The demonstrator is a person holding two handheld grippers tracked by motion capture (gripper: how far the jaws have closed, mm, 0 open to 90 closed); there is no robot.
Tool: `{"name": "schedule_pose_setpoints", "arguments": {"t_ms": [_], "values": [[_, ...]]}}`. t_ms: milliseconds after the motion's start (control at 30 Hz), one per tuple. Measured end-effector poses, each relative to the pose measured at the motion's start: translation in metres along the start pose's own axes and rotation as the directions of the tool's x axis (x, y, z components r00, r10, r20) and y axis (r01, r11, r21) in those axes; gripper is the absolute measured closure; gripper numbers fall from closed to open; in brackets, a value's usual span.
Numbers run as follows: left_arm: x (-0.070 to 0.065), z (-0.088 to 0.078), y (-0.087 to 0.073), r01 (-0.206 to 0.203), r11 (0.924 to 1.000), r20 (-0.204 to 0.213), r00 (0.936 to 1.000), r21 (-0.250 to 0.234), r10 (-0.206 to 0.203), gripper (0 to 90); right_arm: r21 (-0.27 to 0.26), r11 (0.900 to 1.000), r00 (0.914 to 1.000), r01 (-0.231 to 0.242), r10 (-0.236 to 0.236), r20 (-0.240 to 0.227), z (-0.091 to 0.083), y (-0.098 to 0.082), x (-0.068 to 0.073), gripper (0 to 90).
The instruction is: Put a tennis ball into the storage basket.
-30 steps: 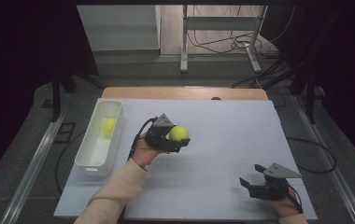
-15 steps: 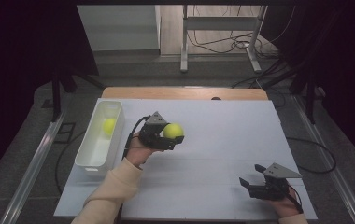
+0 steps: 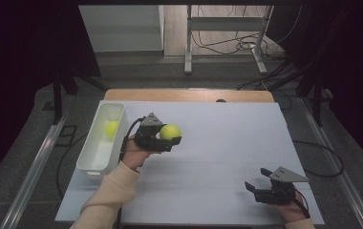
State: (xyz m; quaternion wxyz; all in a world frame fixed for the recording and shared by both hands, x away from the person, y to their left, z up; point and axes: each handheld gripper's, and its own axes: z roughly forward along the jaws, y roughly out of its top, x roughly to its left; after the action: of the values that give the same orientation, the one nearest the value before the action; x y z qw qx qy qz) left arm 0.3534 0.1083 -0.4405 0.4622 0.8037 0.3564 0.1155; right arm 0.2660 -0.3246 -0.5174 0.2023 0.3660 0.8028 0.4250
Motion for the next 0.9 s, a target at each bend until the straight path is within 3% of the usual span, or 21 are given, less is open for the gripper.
{"name": "schedule_pose_setpoints", "arguments": {"t_ms": [900], "values": [[0.017, -0.024, -0.004, 0.039, 0.999, -0.043, 0.9983, -0.024, -0.04, 25.8, -0.002, 1.0, 1.0, 0.003, -0.003, 0.002, -0.001, 0.0, 0.0, 17.7]]}}
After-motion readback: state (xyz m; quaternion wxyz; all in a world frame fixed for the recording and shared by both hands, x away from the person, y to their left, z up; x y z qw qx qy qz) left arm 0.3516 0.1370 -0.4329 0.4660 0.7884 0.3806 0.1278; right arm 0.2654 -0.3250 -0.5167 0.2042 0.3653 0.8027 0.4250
